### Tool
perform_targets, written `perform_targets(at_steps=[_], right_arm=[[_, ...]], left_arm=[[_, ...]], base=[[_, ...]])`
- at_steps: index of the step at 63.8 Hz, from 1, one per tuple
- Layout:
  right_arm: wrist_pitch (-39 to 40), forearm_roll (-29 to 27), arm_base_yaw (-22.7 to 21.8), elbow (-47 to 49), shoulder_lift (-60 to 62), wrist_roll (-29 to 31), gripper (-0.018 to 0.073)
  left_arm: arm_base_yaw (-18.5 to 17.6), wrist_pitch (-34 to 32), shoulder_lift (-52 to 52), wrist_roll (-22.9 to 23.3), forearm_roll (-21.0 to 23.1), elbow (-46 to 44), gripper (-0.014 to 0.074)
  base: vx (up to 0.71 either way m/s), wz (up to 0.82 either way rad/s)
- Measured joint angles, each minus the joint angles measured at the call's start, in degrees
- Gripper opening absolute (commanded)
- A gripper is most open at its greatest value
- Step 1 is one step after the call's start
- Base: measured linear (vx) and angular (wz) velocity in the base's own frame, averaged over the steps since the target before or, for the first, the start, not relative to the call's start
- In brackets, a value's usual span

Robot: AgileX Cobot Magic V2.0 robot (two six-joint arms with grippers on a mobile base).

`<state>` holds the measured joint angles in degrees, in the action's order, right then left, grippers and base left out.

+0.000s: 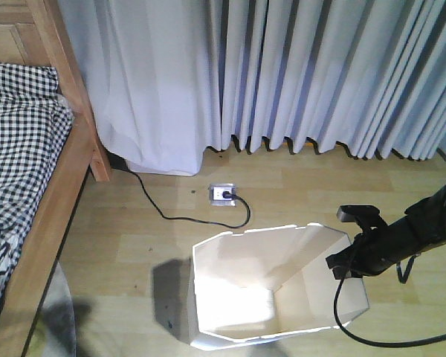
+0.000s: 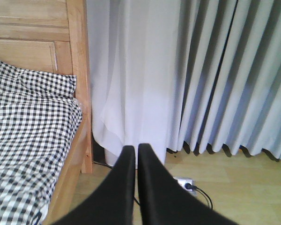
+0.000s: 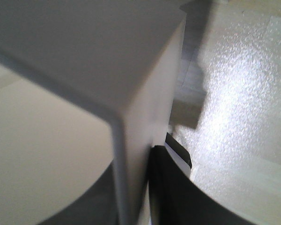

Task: Move trash bin to bedside with robot
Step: 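Carry the bin in the right gripper toward the bed and curtains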

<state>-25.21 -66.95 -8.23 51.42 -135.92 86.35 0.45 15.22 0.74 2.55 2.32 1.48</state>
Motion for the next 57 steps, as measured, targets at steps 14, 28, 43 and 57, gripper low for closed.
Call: perform_targets(at_steps=[14, 28, 43, 57], right_arm=[[0.00, 0.00, 0.00, 0.00, 0.00, 0.00, -0.0005], [-0.21, 0.00, 0.00, 0.00, 0.00, 0.00, -0.0005], [-0.11, 0.00, 0.00, 0.00, 0.00, 0.00, -0.0005], [-0.11, 0.00, 0.00, 0.00, 0.00, 0.00, -0.0005]], left_arm=[[0.00, 0.00, 0.00, 0.00, 0.00, 0.00, -0.0006], [0.00, 0.00, 0.00, 0.00, 0.00, 0.00, -0.0006], [0.00, 0.00, 0.00, 0.00, 0.00, 0.00, -0.0006], [0.00, 0.00, 0.00, 0.00, 0.00, 0.00, -0.0006]], base=[[0.18, 0.06], [0.17, 0.02], [0.17, -0.04], [0.15, -0.06]])
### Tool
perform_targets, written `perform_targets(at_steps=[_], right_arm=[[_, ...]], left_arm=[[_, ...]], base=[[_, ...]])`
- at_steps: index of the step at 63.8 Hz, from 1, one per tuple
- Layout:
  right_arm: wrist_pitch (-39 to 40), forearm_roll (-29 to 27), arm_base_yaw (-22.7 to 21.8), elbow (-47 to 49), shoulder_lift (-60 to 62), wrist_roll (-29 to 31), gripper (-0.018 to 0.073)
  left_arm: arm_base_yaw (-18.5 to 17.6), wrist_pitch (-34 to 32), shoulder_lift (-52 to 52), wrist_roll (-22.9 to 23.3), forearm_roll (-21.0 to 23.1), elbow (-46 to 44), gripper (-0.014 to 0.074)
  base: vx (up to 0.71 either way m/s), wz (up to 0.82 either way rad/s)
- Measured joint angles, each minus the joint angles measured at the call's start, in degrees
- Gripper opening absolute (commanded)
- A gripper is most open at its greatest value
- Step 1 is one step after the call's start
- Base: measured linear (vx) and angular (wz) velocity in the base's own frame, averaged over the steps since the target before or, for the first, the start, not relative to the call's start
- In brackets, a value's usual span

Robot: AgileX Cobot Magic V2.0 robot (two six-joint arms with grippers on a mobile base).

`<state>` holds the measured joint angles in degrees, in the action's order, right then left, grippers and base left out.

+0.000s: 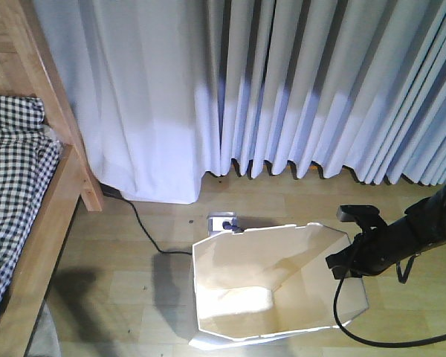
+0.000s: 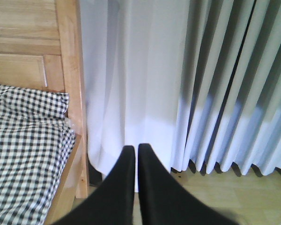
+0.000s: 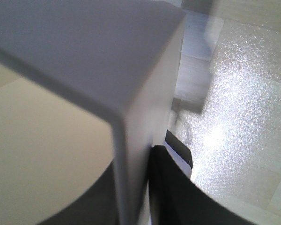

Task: Move trash bin to bedside with robot
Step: 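Carry the bin in the right gripper toward the bed and curtains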

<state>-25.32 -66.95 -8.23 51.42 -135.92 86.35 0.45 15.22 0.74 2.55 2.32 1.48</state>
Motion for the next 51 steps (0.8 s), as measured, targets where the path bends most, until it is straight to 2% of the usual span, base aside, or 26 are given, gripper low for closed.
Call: perform_targets(at_steps=[51], right_arm=[[0.07, -0.06, 0.00, 0.00, 0.00, 0.00, -0.0005]], left_arm=[[0.00, 0.00, 0.00, 0.00, 0.00, 0.00, -0.0006]], base=[[0.06, -0.01]])
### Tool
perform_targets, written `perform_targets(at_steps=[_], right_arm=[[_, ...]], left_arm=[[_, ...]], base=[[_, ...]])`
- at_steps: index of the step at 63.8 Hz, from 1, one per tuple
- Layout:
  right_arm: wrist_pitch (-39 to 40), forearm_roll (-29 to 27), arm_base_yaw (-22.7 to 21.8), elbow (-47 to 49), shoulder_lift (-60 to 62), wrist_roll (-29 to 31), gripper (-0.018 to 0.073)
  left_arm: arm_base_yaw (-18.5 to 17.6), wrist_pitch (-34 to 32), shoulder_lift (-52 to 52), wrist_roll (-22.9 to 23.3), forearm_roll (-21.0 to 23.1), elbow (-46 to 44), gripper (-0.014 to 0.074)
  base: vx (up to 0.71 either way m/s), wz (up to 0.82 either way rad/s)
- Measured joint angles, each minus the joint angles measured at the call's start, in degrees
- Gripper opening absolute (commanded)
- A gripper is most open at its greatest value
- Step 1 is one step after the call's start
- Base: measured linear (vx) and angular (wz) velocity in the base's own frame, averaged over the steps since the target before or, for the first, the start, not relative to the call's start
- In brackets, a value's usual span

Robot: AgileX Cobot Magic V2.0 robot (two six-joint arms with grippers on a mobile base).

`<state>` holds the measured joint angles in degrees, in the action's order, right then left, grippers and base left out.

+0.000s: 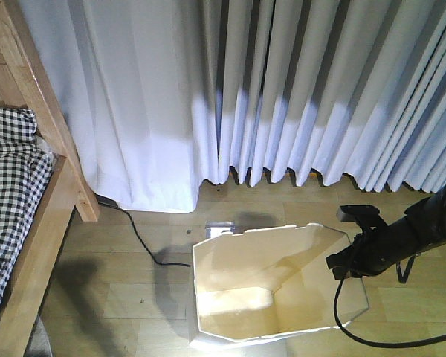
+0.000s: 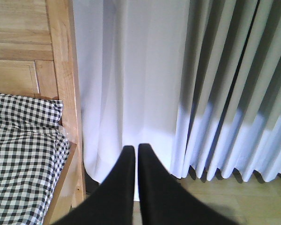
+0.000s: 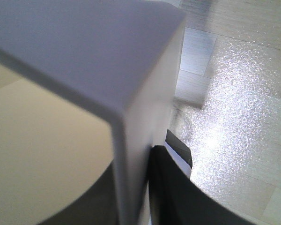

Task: Move trash bin to bedside with robot
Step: 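Carry the bin in the right gripper toward the bed and curtains, then lower the bin onto the floor beside the bed with the right gripper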

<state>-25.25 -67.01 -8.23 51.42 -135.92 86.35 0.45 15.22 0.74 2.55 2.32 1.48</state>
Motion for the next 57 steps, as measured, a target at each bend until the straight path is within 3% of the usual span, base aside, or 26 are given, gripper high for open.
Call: perform_targets(at_steps=[41, 57], right_arm=[[0.16, -0.35, -0.19, 2.02, -0.41, -2.16, -0.0002], [-1.88, -0.69, -3.96, 6.42, -0.85, -3.66, -0.0002]], left_arm=[[0.00, 0.00, 0.00, 0.00, 0.00, 0.00, -0.0006], [0.00, 0.00, 0.00, 0.00, 0.00, 0.00, -0.0006]], base=[[0.00, -0.01], [0.00, 0.00]])
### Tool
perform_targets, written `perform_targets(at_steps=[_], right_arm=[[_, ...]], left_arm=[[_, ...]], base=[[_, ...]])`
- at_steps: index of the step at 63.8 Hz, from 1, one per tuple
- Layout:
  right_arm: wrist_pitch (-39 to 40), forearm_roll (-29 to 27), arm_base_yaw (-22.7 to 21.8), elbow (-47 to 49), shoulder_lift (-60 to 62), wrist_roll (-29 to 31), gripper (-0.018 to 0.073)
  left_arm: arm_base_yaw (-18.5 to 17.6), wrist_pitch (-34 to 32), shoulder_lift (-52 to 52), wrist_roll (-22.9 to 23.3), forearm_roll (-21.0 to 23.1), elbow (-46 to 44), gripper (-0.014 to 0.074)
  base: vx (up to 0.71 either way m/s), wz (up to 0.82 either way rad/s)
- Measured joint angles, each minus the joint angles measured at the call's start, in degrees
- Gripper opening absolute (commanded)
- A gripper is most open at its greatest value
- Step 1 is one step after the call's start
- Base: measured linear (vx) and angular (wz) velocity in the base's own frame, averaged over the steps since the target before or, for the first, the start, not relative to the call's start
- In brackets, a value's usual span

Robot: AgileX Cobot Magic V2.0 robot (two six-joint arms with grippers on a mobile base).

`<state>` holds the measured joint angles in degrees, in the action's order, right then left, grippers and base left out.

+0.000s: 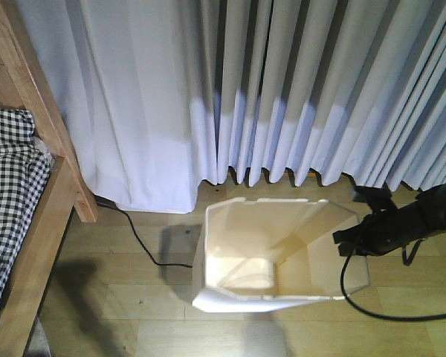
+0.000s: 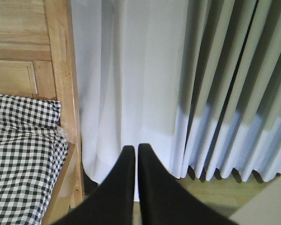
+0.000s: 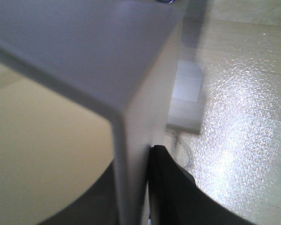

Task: Move trash bin to bedside with robot
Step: 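Lower the bin onto the floor beside the bed with the right gripper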

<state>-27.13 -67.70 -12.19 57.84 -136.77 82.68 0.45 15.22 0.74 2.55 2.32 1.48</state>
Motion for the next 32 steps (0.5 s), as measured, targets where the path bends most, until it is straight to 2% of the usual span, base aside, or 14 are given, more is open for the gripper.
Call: perform_targets(at_steps=[15, 32], right_arm=[[3.17, 0.15, -0.74, 4.43, -4.68, -2.95, -0.0002], [3.84, 6.18, -0.53, 15.44, -16.02, -10.94, -0.0002]], left_arm=[[0.00, 0.00, 0.00, 0.00, 0.00, 0.00, -0.0006], [0.00, 0.00, 0.00, 0.00, 0.00, 0.00, -0.0006]], base=[[0.00, 0.00], [0.00, 0.00]])
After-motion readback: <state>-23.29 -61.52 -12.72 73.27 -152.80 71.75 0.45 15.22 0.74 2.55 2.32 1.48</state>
